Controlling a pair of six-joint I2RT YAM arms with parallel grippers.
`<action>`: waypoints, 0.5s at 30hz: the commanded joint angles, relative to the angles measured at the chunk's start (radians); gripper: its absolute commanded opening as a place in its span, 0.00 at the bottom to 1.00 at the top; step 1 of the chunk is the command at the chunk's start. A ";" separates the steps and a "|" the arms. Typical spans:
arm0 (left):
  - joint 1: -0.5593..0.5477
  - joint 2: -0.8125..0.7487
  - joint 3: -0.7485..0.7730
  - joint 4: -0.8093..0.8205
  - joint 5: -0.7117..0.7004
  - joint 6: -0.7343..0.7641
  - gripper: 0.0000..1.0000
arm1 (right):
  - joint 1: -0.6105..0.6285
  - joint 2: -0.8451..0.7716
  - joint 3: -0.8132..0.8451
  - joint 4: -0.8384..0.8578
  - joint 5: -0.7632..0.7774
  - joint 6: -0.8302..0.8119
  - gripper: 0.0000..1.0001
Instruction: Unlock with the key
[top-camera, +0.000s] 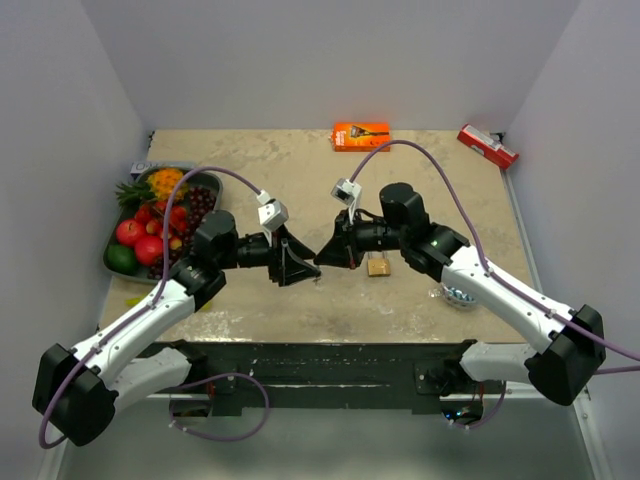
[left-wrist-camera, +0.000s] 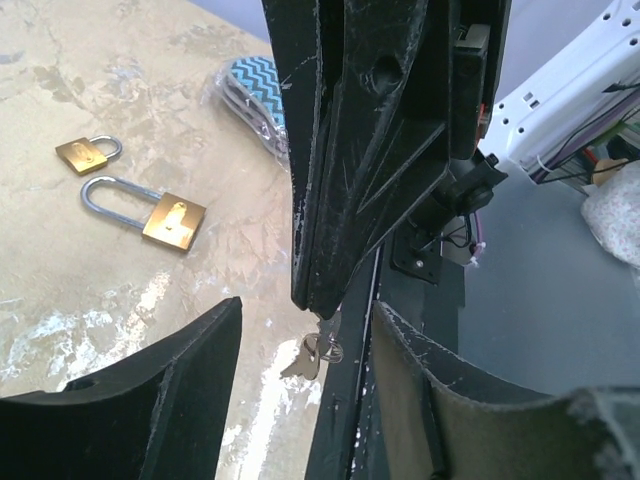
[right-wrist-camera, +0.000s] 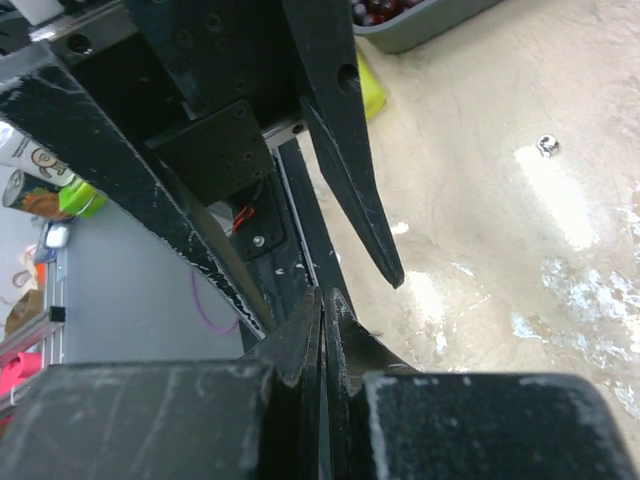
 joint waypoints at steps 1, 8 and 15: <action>-0.002 0.006 0.016 0.017 0.054 0.017 0.58 | -0.001 -0.017 0.046 0.019 -0.067 -0.006 0.00; -0.001 0.014 -0.022 0.121 0.088 -0.063 0.37 | 0.001 -0.014 0.040 0.029 -0.087 0.005 0.00; -0.001 0.027 -0.031 0.162 0.129 -0.093 0.24 | -0.001 -0.017 0.031 0.056 -0.102 0.022 0.00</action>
